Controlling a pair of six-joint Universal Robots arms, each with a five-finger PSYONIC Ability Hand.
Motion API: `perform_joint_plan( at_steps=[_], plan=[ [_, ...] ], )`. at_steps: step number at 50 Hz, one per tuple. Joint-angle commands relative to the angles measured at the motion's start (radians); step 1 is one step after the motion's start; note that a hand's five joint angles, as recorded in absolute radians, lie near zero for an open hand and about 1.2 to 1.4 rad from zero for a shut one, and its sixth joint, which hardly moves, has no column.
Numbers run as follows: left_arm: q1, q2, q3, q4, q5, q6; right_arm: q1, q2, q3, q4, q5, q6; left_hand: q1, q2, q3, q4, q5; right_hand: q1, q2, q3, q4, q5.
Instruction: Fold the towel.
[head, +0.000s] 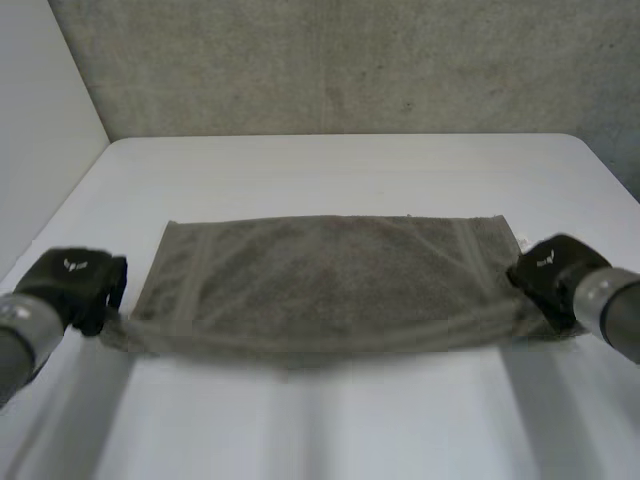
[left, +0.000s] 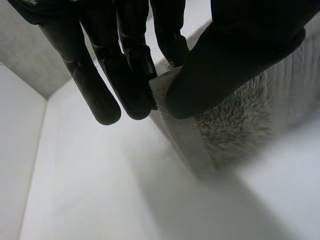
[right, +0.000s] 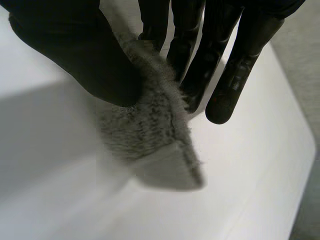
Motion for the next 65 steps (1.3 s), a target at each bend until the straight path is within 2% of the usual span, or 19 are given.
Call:
perform_joint_plan(
  at_steps=[1,3,7,15,21,23,24,25,26,27,28,33,40,44,46,49,56,60,65],
  plan=[
    [-0.066,-0.386,0.32,0.193,-0.01,-0.009,0.018,0.237,-0.224,-0.094,0.041,0.066,0.207,0.179,0.18,0.178,0.19,0.422,0.218,0.21,0.202,0.238],
    [-0.082,-0.451,0.393,0.21,-0.019,-0.017,0.058,0.367,-0.373,-0.137,0.087,0.082,0.207,0.179,0.18,0.178,0.19,0.422,0.218,0.21,0.202,0.238],
    [-0.106,-0.601,0.598,0.256,-0.092,-0.064,0.064,0.441,-0.466,-0.194,0.122,0.082,0.207,0.179,0.18,0.178,0.19,0.422,0.218,0.21,0.202,0.238],
    [-0.137,-0.775,0.848,0.266,-0.164,-0.066,0.072,0.583,-0.61,-0.381,0.129,0.071,0.207,0.179,0.18,0.178,0.19,0.422,0.218,0.21,0.202,0.238],
    [-0.137,-0.841,0.934,0.267,-0.166,-0.063,0.073,0.694,-0.739,-0.403,0.129,0.062,0.207,0.179,0.18,0.178,0.19,0.422,0.218,0.21,0.202,0.238],
    [-0.139,-0.864,0.951,0.272,-0.157,-0.064,0.075,0.718,-0.762,-0.403,0.135,0.051,0.207,0.179,0.18,0.178,0.19,0.338,0.134,0.126,0.118,0.154],
    [-0.139,-0.864,0.951,0.272,-0.157,-0.064,0.076,0.73,-0.774,-0.409,0.135,0.04,0.207,0.179,0.18,0.178,0.19,-0.366,-0.569,-0.578,-0.585,-0.549],
    [-0.143,-0.87,0.954,0.275,-0.155,-0.067,0.076,0.73,-0.774,-0.409,0.135,0.04,0.08,0.052,0.052,0.051,0.062,-0.373,-0.576,-0.585,-0.592,-0.556],
    [-0.143,-0.87,0.954,0.275,-0.155,-0.067,0.078,0.734,-0.776,-0.414,0.129,0.034,0.078,0.05,0.051,0.05,0.061,-0.8,-1.003,-1.012,-1.019,-0.984],
    [-0.151,-0.872,0.951,0.281,-0.158,-0.069,0.082,0.734,-0.78,-0.429,0.124,0.039,-0.75,-0.778,-0.777,-0.779,-0.768,-0.8,-1.003,-1.012,-1.019,-0.984],
    [-0.16,-0.869,0.945,0.289,-0.157,-0.073,0.082,0.734,-0.78,-0.429,0.124,0.039,-0.979,-1.007,-1.006,-1.008,-0.997,-0.8,-1.003,-1.012,-1.019,-0.984],
    [-0.183,-0.843,0.907,0.335,-0.16,-0.075,0.093,0.684,-0.753,-0.499,0.123,0.083,-1.014,-1.043,-1.042,-1.043,-1.032,-0.8,-1.003,-1.012,-1.019,-0.984],
    [-0.183,-0.7,0.753,0.358,-0.16,-0.077,0.079,0.422,-0.526,-0.556,0.098,0.259,-1.014,-1.043,-1.042,-1.043,-1.032,-0.8,-1.003,-1.012,-1.019,-0.984],
    [-0.183,-0.547,0.59,0.358,-0.16,-0.08,0.075,0.316,-0.426,-0.529,0.063,0.307,-1.014,-1.043,-1.042,-1.043,-1.032,-0.8,-1.003,-1.012,-1.019,-0.984],
    [-0.183,-0.495,0.527,0.359,-0.16,-0.08,0.07,0.226,-0.33,-0.458,0.028,0.35,-1.014,-1.043,-1.042,-1.043,-1.032,-0.8,-1.003,-1.012,-1.019,-0.984],
    [-0.185,-0.394,0.413,0.365,-0.16,-0.081,0.047,0.181,-0.277,-0.353,0.024,0.404,-1.014,-1.043,-1.042,-1.043,-1.032,-0.8,-1.003,-1.012,-1.019,-0.984],
    [-0.208,-0.261,0.235,0.379,-0.158,-0.173,-0.031,0.178,-0.242,-0.126,0.001,0.543,-1.014,-1.043,-1.042,-1.043,-1.032,-0.779,-0.982,-0.991,-0.998,-0.962],
    [-0.22,-0.232,0.154,0.381,-0.157,-0.305,-0.057,0.207,-0.222,-0.134,-0.034,0.56,-1.014,-1.043,-1.042,-1.043,-1.032,-0.722,-0.926,-0.934,-0.942,-0.906],
    [-0.22,-0.23,0.121,0.385,-0.158,-0.395,-0.103,0.315,-0.214,-0.231,-0.089,0.557,-1.014,-1.043,-1.042,-1.043,-1.032,-0.452,-0.656,-0.664,-0.672,-0.636]
  ],
)
